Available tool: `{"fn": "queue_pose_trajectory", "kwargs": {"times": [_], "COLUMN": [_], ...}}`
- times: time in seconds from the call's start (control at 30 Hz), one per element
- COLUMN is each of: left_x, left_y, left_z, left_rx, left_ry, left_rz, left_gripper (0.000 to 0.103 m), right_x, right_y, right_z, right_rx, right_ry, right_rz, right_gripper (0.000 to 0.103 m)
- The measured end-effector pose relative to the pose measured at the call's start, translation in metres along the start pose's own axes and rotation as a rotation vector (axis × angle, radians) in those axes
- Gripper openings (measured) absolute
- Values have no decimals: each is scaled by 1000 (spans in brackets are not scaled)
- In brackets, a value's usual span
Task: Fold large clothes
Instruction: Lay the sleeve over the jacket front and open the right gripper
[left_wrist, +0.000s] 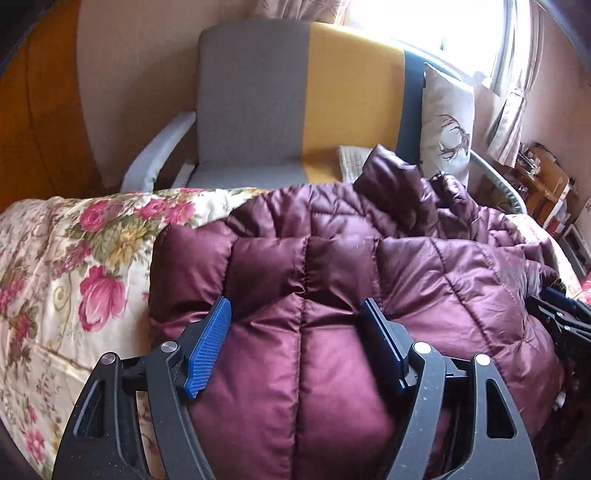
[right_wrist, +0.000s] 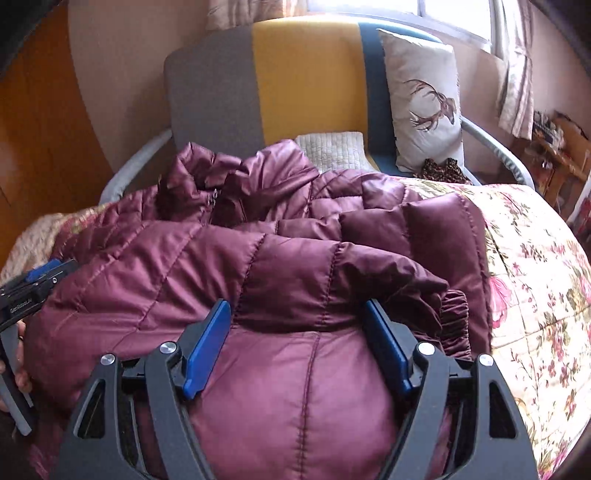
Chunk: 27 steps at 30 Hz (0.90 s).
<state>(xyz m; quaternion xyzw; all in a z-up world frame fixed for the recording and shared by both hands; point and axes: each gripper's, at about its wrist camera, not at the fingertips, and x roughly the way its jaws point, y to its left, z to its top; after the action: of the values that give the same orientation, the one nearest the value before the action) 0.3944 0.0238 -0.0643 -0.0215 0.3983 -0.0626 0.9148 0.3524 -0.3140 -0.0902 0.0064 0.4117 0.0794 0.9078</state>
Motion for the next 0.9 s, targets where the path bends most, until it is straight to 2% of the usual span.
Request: {"fn": "queue_pose_trajectory", "kwargs": {"times": [0.17, 0.4, 0.5, 0.57, 0.7, 0.8, 0.9], "left_x": [10, 0, -20, -41, -63, -51, -21], "left_y": [2, -8, -6, -3, -7, -16, -9], "left_z": [-6, -4, 0, 2, 12, 23, 23], "left_rx": [-16, -5, -39, -63, -53, -22, -60], "left_ry": [1, -10, -26, -68, -130, -116, -34], "left_rz": [17, 62, 61, 35, 19, 34, 34], "left_gripper": [72, 72, 72, 72, 72, 72, 72], "right_x": [24, 17, 3, -8, -41, -34, -5], "right_y": [-3, -3, 1, 6, 27, 66, 90], "right_z": [2, -5, 1, 6, 22, 36, 44], "right_rx": [-18, -21, -51, -59, -59, -116, -154], "right_ry": [8, -19, 4, 4, -97, -95, -37], "right_rz": [4, 5, 0, -2, 40, 109, 121], "right_gripper": [75, 75, 78, 84, 84, 84, 80]}}
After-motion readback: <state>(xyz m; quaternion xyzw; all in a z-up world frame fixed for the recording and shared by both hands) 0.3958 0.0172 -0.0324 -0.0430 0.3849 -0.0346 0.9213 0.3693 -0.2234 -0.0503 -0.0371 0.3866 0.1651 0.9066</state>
